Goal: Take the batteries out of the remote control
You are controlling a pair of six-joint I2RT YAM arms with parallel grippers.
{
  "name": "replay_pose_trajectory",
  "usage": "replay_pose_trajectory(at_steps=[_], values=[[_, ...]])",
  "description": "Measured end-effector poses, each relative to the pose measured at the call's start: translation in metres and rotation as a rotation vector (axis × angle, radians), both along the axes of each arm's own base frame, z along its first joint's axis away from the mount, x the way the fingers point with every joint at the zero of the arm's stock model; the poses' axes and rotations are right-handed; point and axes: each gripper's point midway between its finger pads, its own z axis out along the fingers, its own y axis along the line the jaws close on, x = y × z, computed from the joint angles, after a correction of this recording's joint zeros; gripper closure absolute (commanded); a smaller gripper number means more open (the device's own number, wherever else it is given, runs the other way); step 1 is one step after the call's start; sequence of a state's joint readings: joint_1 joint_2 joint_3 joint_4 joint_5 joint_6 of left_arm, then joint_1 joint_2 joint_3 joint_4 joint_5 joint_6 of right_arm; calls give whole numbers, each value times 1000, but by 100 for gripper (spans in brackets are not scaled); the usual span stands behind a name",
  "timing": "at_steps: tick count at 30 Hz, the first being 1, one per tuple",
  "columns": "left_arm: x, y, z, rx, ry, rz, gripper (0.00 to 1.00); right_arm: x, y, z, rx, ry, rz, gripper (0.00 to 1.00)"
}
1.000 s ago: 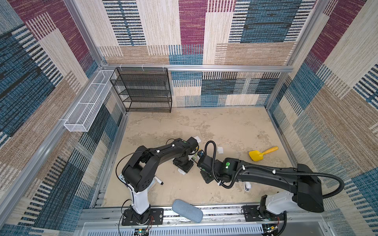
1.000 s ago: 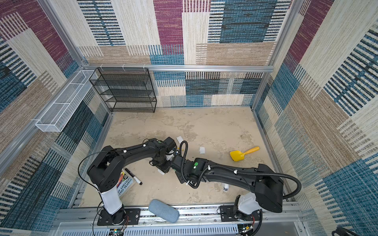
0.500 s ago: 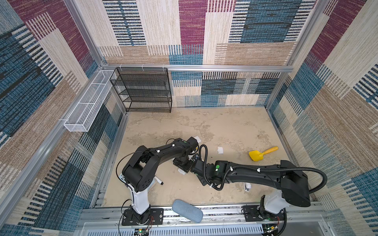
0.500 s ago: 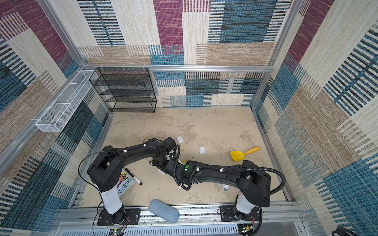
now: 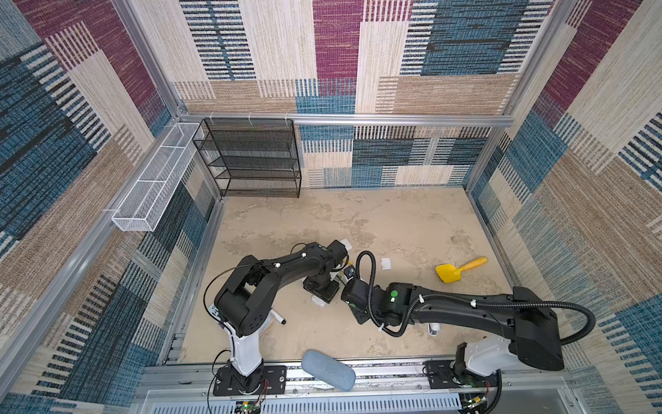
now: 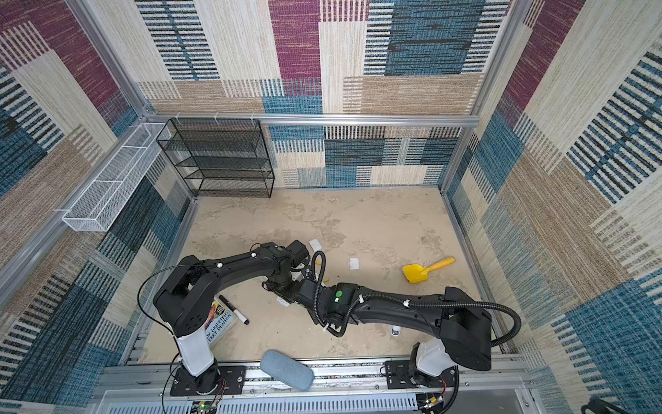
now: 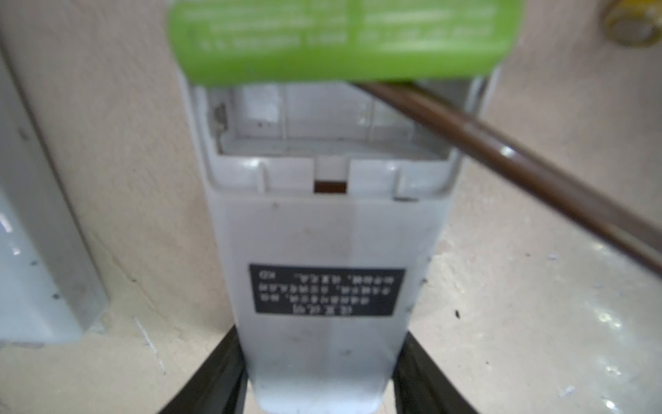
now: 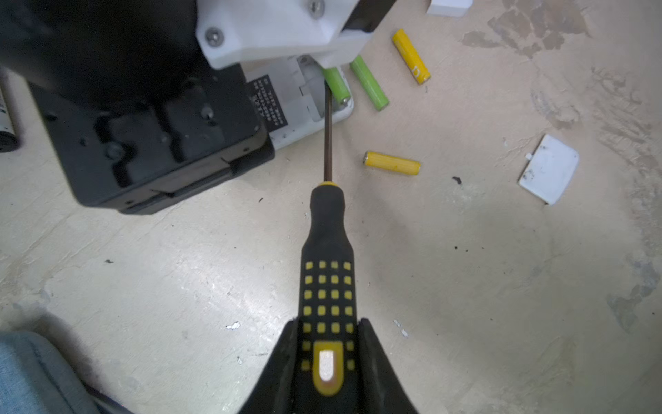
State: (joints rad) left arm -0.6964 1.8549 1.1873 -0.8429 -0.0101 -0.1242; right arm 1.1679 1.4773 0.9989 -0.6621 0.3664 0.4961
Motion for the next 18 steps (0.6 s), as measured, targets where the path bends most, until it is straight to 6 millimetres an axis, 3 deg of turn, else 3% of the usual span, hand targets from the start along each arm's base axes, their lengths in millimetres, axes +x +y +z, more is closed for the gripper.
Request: replay_pose_trajectory(at_steps=[18], values=[[-2,2,-2,8,6,4,37,15,-7,21,74,-54,-44,100]])
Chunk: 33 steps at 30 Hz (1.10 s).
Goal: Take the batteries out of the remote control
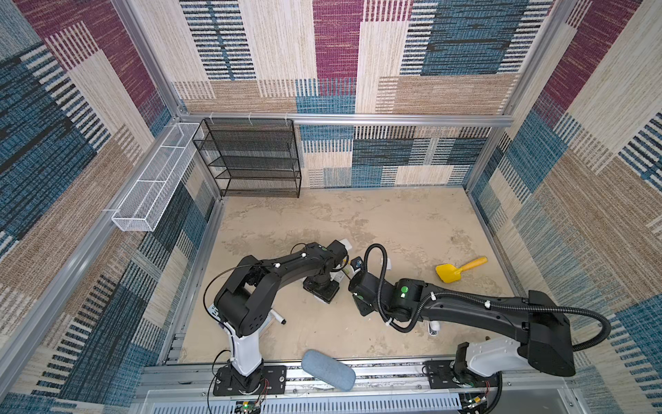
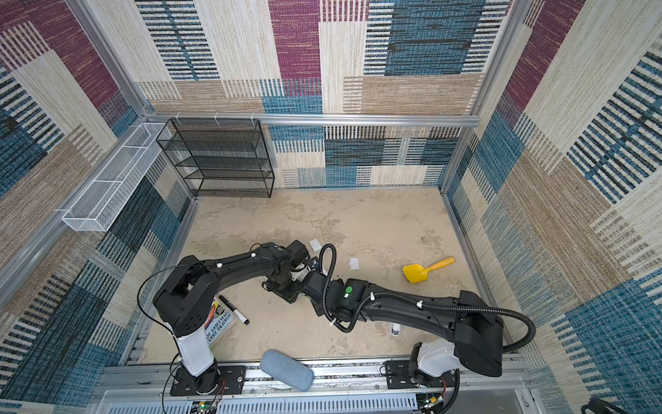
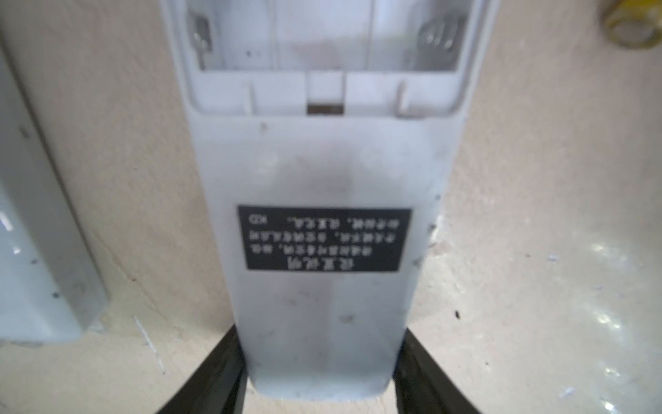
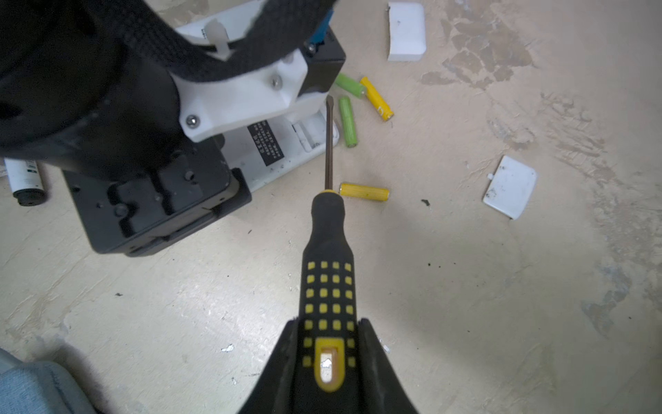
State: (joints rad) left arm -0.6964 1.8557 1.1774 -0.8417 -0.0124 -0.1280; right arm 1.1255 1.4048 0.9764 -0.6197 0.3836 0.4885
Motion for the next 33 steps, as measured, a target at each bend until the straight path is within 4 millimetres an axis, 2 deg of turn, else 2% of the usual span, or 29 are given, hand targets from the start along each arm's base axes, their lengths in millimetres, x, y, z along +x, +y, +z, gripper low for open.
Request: replay_pose_trajectory(at_steps=[5,8,19,20,22,24,31,33], values=[[0,0,0,1,1,6,33,0,-4,-1,-2,-1,-5,100],[0,1,0,4,4,14,25,3,-10,1,5,-6,-19,100],[10,8,15,45,-50,34,11,33,-60,4,99,-60,-180,100],[14,5,20,36,-69,34,10,36,-67,1,102,-64,-205,100],[21,3,28,24,-108,36,3,40,-79,-4,100,-68,-241,100],[24,1,34,8,-131,37,2,40,-86,-13,93,-63,-263,100],[36,-1,57,-37,-234,45,2,36,-90,-51,74,-11,-282,99],[38,0,63,-50,-273,49,1,35,-90,-61,76,0,-283,93]])
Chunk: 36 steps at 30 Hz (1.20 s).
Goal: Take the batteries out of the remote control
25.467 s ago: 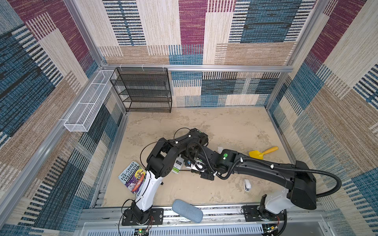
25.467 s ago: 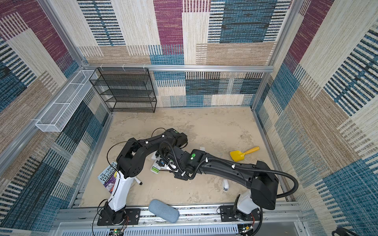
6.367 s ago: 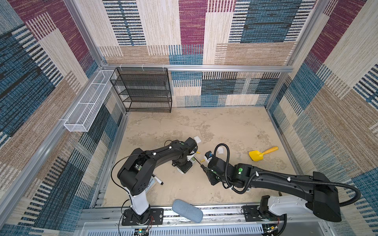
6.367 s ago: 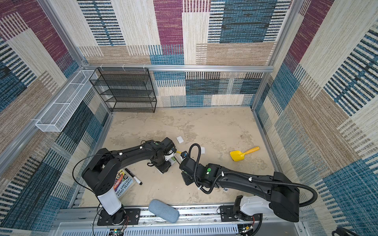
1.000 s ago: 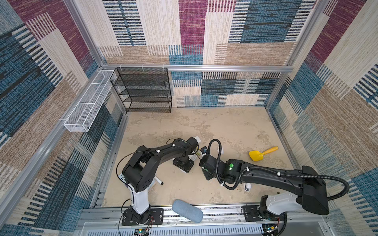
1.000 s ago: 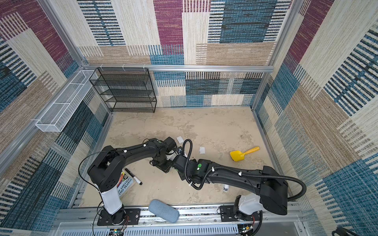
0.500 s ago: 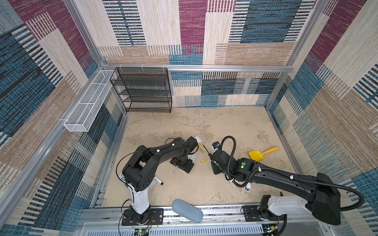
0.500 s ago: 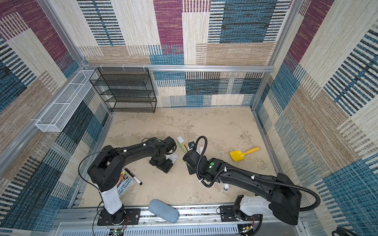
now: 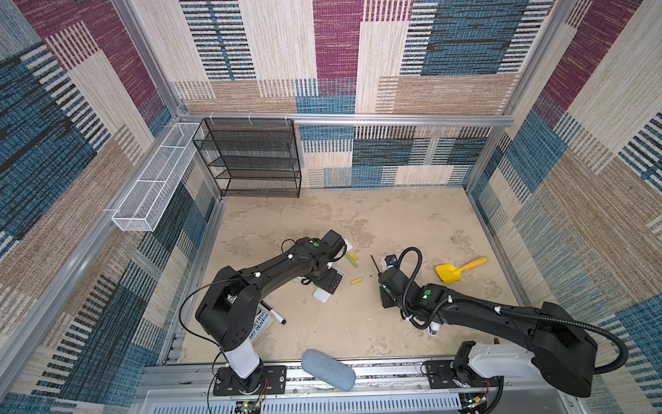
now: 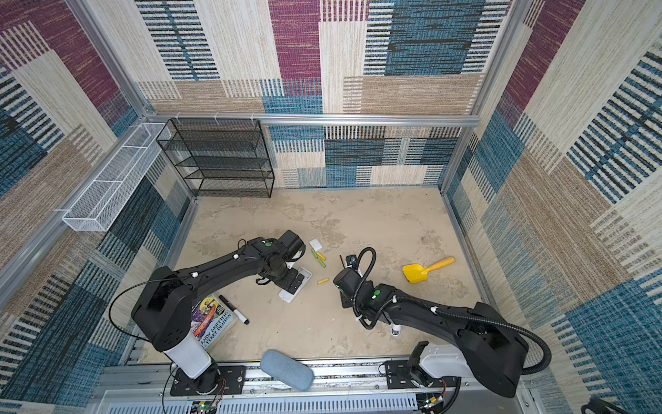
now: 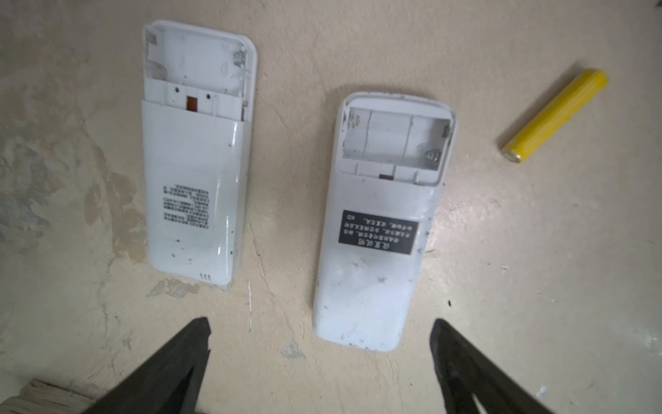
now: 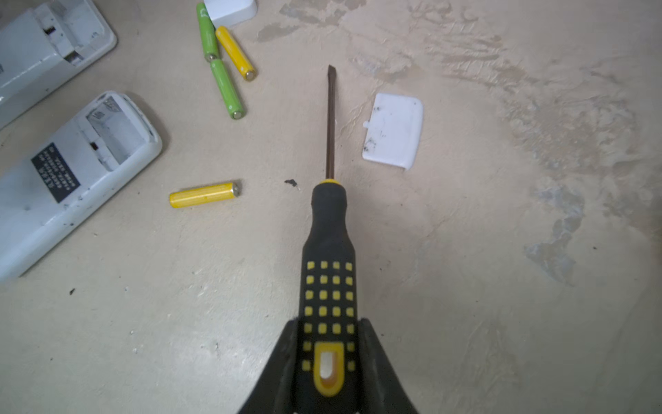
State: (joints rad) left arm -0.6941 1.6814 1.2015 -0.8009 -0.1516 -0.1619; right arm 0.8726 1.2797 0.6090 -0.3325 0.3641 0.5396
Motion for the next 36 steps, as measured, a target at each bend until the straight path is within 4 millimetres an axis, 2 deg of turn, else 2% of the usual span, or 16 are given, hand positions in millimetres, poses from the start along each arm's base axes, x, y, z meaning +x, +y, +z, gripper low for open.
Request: replay_pose_trajectory(at_steps=[3,5,9,16,18,20,22,26,29,32,36], values=[[4,0,12,-30,-62,4,1,-3,-2,-11,0,12,-1,85],[7,2,22,-51,-113,9,1,-4,-2,-17,5,18,-1,76],[16,8,39,-78,-212,32,1,-6,-2,-25,14,21,1,68],[28,35,57,-97,-324,113,1,-7,3,-38,32,49,16,46],[31,46,60,-101,-346,143,1,-7,5,-39,36,51,21,38],[34,60,62,-101,-371,181,1,-6,7,-38,41,50,31,21],[36,75,64,-96,-398,220,1,-1,11,-30,55,37,47,0],[43,105,71,-89,-465,305,1,22,19,8,113,-59,69,1],[48,129,73,-61,-518,354,1,47,10,40,138,-163,56,0],[53,153,70,-27,-569,402,1,74,-19,62,127,-264,12,0],[56,184,55,-1,-625,471,1,104,-76,74,72,-393,-78,0]])
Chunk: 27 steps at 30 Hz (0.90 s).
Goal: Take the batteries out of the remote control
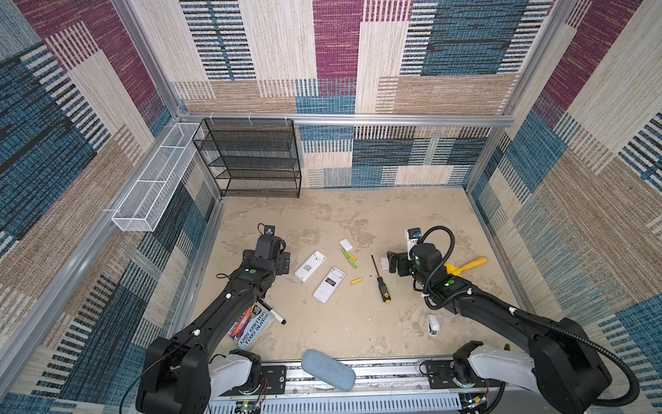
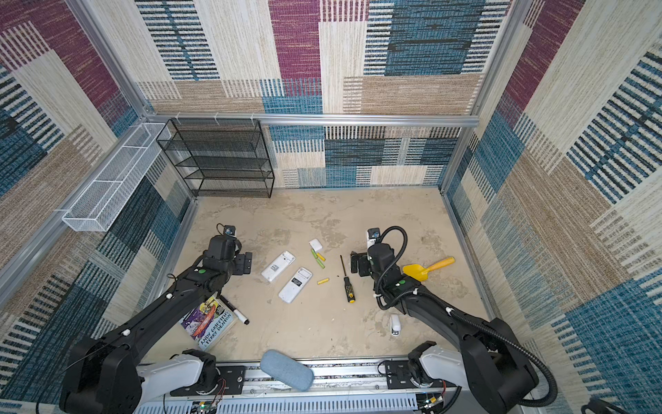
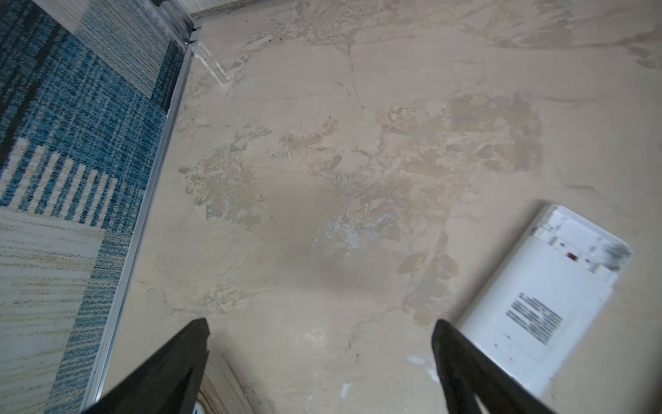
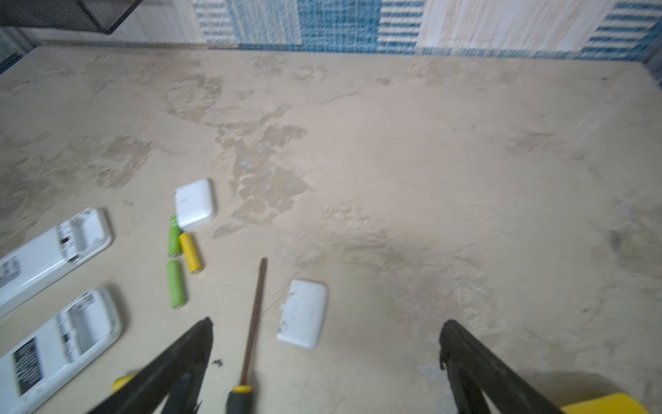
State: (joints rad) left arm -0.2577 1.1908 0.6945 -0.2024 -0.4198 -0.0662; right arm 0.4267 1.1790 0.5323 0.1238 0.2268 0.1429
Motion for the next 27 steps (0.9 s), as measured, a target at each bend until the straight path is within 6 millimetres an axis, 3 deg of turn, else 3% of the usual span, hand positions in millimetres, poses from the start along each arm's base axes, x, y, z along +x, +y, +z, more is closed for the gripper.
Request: replay_pose_trajectory(at_steps=[4,9,12,15,19,23,27], values=[[5,23,-15,-10,-60,51,1,18,-55,-8,-33,-86,-95,0],[9,36,-40,-23,-144,65,1,24,-84,-44,-100,-97,-107,0],[10,44,-54,-27,-193,77,1,32,-90,-35,-93,-173,-104,0],[25,51,-50,-54,-268,84,1,37,-88,-20,-91,-267,-85,0],[42,51,-59,-74,-280,75,1,30,-102,-18,-79,-327,-109,0],[55,47,-42,-91,-348,57,1,22,-106,-28,-59,-337,-107,0],[55,47,-44,-93,-342,54,1,28,-108,-10,-36,-406,-113,0]])
